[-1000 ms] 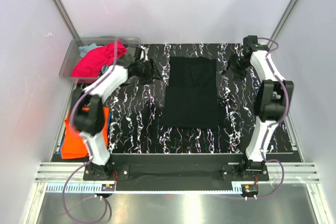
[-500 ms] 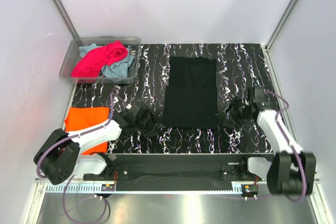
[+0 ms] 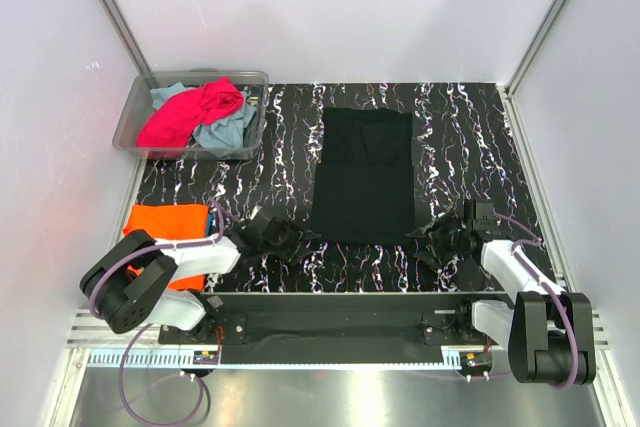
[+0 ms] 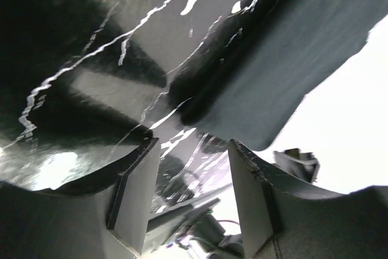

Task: Fold and stack the t-shirts
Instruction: Fold the tshirt

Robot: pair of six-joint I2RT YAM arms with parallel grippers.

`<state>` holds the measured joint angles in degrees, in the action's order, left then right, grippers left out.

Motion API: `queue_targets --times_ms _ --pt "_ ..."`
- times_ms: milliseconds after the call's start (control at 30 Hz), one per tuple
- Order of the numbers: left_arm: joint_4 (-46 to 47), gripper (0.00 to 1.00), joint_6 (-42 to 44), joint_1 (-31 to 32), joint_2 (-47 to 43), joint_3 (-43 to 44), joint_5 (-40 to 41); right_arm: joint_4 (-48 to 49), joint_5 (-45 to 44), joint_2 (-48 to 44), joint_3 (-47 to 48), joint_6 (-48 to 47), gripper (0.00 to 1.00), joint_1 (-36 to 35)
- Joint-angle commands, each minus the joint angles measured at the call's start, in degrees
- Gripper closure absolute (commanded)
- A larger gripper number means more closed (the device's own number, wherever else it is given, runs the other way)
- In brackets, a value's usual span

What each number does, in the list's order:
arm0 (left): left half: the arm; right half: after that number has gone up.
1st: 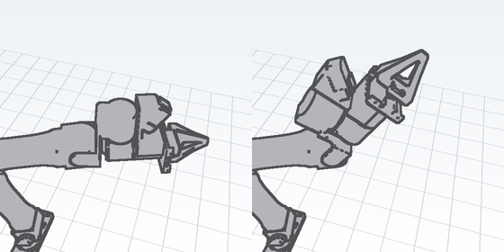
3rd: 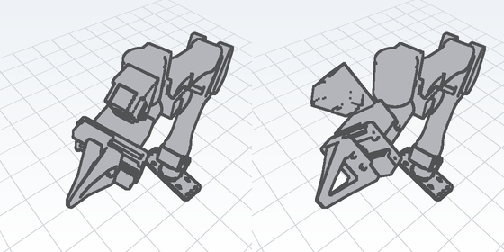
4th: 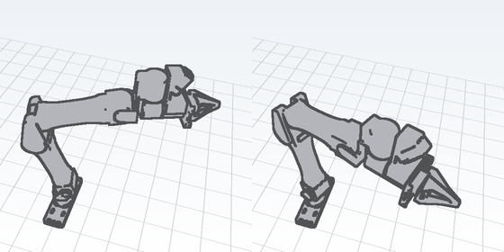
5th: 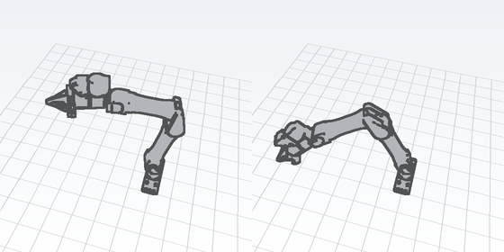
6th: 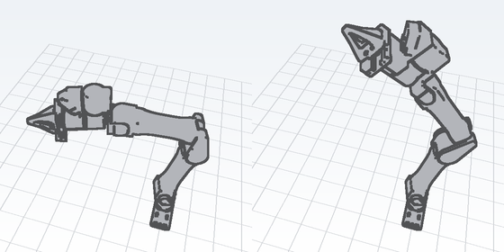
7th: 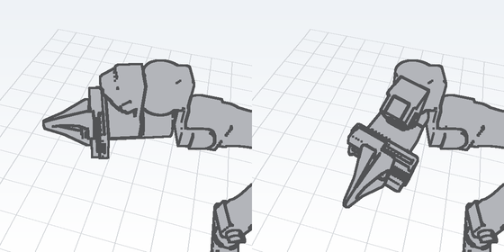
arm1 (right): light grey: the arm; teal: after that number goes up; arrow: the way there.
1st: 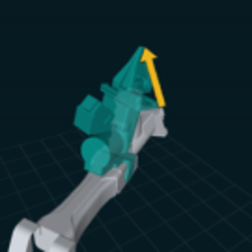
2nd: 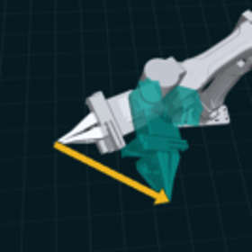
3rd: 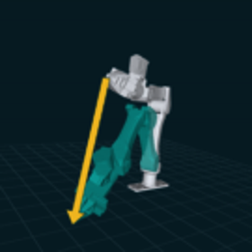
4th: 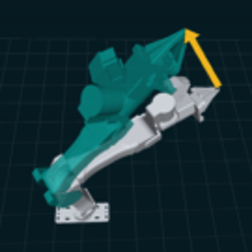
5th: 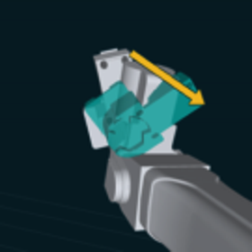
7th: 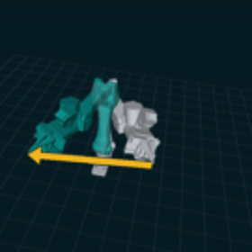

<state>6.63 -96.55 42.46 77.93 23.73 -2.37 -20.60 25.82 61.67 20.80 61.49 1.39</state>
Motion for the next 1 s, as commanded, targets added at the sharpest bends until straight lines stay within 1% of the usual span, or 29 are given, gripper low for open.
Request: queue_targets --times_ms 0,133,167,233,433,733,833,900,933,967 --pt "5.1 0.45 -6.3 0.3 2.0 -0.8 2.2 4.5 -2.5 -0.6 -1.5 4.5 0.37 -0.4" --pt "4.0 0.46 -9.3 0.3 3.3 -0.4 2.2 6.3 -3.8 0.8 -2.7 5.6 0.39 -0.4" --pt "3.8 0.46 -9.9 0.3 3.5 -0.6 3.7 6.8 -3.9 1.3 -2.7 5.6 0.40 -0.4" --pt "4.0 0.47 -11.2 0.3 3.8 -0.9 3.9 7.2 -3.9 2.7 -2.9 5.7 0.41 -0.4" --pt "4.0 0.49 -13.4 0.3 6.2 -1.2 3.4 8.7 -4.3 4.2 -3.3 7.2 0.43 -0.5" --pt "5.4 0.52 -15.7 0.3 7.4 -2.5 4.1 9.3 -6.2 6.4 -4.3 8.2 0.46 -1.0" --pt "6.1 0.59 -15.9 0.3 7.8 -3.1 4.5 10.9 -5.9 9.1 -3.9 8.1 0.56 -1.0" --pt "7.2 0.65 -15.8 0.2 8.3 -3.9 4.7 11.4 -5.4 11.4 -3.2 7.4 0.71 -1.0" --pt "8.6 0.72 -15.6 -0.1 8.6 -4.3 4.6 11.5 -5.0 12.1 -2.3 6.9 0.79 -1.0" --pt "9.3 0.76 -15.2 -0.3 8.9 -4.5 4.0 11.5 -4.8 12.7 -1.9 6.3 0.85 -1.0"
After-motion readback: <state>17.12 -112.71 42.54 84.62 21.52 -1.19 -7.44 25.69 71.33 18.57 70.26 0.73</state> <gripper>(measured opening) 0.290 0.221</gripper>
